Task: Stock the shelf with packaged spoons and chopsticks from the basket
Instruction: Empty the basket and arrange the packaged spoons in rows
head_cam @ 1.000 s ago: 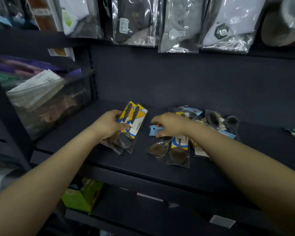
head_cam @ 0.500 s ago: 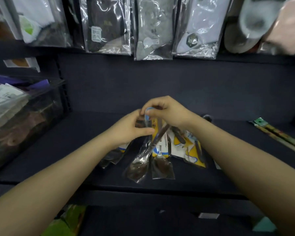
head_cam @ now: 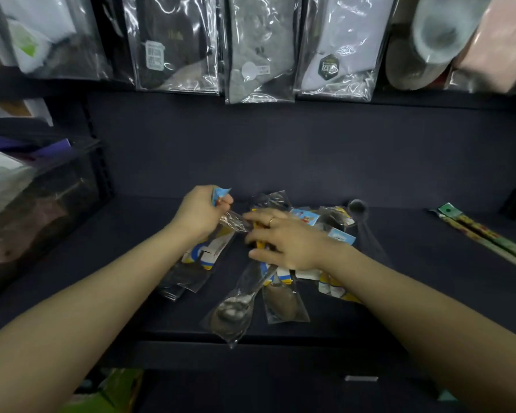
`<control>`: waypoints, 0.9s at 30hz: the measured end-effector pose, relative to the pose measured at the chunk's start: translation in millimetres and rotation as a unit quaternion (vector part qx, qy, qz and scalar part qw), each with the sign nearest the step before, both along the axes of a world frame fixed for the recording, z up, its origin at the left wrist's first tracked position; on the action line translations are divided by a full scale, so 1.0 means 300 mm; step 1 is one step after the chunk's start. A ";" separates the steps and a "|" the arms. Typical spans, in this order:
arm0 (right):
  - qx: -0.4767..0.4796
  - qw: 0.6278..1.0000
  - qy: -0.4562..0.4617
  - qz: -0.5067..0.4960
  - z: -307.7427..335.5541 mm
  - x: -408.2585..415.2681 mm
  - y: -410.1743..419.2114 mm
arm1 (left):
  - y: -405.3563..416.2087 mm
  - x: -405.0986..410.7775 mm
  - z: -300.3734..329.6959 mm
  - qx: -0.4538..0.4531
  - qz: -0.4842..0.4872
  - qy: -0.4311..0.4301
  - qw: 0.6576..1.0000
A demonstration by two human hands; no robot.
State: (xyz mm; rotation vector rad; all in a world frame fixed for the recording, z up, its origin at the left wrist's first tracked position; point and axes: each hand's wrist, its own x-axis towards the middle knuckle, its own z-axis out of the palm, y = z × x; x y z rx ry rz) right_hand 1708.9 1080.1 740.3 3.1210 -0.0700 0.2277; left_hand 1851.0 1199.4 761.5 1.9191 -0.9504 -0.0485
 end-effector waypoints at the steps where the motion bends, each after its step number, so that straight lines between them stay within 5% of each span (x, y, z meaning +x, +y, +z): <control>1: -0.025 0.999 -0.015 -0.011 -0.004 0.004 -0.008 | 0.009 0.012 0.001 -0.013 0.016 0.015 1.000; 10: -0.068 0.986 -0.077 -0.131 0.023 0.109 0.031 | 0.190 -0.039 0.033 -0.158 0.020 0.039 0.987; 12: -0.108 0.984 -0.075 -0.119 0.019 0.149 0.041 | 0.241 -0.077 0.041 -0.126 -0.032 0.056 0.990; 16: -0.097 0.981 -0.162 -0.049 0.037 0.171 0.090 | 0.339 -0.044 0.089 0.018 -0.149 0.288 0.946; 18: -0.212 0.958 -0.192 -0.036 0.047 0.169 0.103 | 0.349 -0.020 0.092 0.114 -0.121 0.269 0.949; 20: -0.264 0.935 -0.236 -0.027 0.051 0.173 0.119 | 0.323 -0.024 0.073 0.154 -0.074 0.150 0.974; 23: -0.222 0.927 -0.301 -0.010 0.080 0.169 0.159 | 0.265 -0.063 0.051 0.116 -0.095 0.088 0.985; 27: -0.040 0.939 -0.342 -0.014 0.108 0.113 0.150 | 0.214 -0.113 0.045 0.017 -0.162 0.254 0.953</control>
